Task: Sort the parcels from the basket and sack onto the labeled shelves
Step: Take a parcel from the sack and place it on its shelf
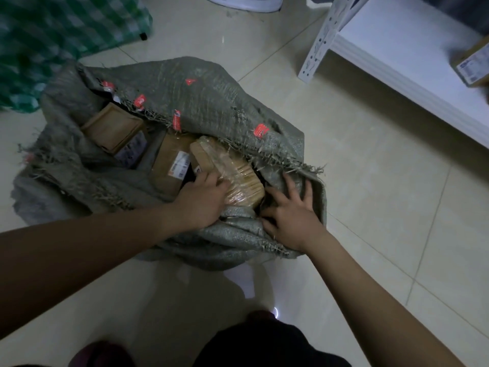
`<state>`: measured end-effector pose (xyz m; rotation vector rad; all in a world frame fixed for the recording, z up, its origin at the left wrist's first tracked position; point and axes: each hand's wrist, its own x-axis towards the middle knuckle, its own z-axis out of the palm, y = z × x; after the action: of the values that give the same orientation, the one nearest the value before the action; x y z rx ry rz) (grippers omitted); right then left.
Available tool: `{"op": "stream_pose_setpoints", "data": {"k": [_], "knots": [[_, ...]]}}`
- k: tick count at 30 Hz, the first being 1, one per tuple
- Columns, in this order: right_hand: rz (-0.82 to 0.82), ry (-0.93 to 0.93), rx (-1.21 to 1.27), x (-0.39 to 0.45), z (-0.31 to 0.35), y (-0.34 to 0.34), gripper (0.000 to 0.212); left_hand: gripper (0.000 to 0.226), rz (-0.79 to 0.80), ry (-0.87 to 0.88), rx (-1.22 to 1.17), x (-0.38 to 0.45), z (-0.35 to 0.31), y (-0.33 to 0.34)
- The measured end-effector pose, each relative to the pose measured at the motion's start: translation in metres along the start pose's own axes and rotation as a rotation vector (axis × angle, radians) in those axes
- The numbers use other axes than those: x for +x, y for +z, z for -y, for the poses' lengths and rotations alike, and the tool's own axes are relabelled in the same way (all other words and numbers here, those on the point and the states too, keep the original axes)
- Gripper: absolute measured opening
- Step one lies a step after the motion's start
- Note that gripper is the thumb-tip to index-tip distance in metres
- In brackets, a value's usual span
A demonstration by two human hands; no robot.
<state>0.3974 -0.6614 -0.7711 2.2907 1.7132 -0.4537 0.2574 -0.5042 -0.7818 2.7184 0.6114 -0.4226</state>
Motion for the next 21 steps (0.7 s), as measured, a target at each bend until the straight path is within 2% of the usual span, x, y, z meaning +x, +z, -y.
{"op": "stream_pose_setpoints", "data": {"k": [3,5,7,10,13,14,15,16,19,20,21], "knots": [[-0.175,-0.054,-0.011,-0.001,0.007,0.013,0.044,0.093,0.176,-0.020,0.020,0.003,-0.002,0.001],[-0.158,-0.084,0.052,0.001,0.011,0.017,0.046,0.114,0.264,-0.044,0.048,0.005,-0.002,0.003],[-0.125,-0.106,0.091,-0.004,0.007,0.023,0.054,0.123,0.297,-0.055,0.062,0.008,0.002,0.002],[-0.069,-0.159,-0.072,-0.010,-0.003,0.026,0.042,0.119,0.286,-0.090,0.004,0.015,0.008,-0.006],[0.274,-0.060,-0.171,-0.009,-0.008,0.023,0.038,0.100,0.222,-0.115,-0.020,0.019,0.010,-0.008],[0.315,-0.032,-0.149,-0.009,-0.010,0.018,0.040,0.096,0.197,-0.121,-0.015,0.020,0.010,-0.005],[0.245,-0.017,-0.093,-0.008,-0.010,0.012,0.040,0.091,0.165,-0.120,0.006,0.021,0.009,-0.003],[0.101,-0.012,-0.054,-0.007,-0.008,0.004,0.038,0.088,0.126,-0.111,0.045,0.021,0.008,-0.002],[-0.441,0.062,-0.138,0.008,-0.002,-0.006,0.034,0.080,0.026,-0.084,0.093,0.022,0.005,-0.006],[-0.543,0.099,-0.190,0.015,0.000,-0.007,0.037,0.080,0.008,-0.095,0.076,0.022,0.005,-0.009],[-0.564,0.148,-0.226,0.023,0.002,-0.010,0.045,0.081,0.003,-0.118,0.058,0.023,0.004,-0.013]]}}
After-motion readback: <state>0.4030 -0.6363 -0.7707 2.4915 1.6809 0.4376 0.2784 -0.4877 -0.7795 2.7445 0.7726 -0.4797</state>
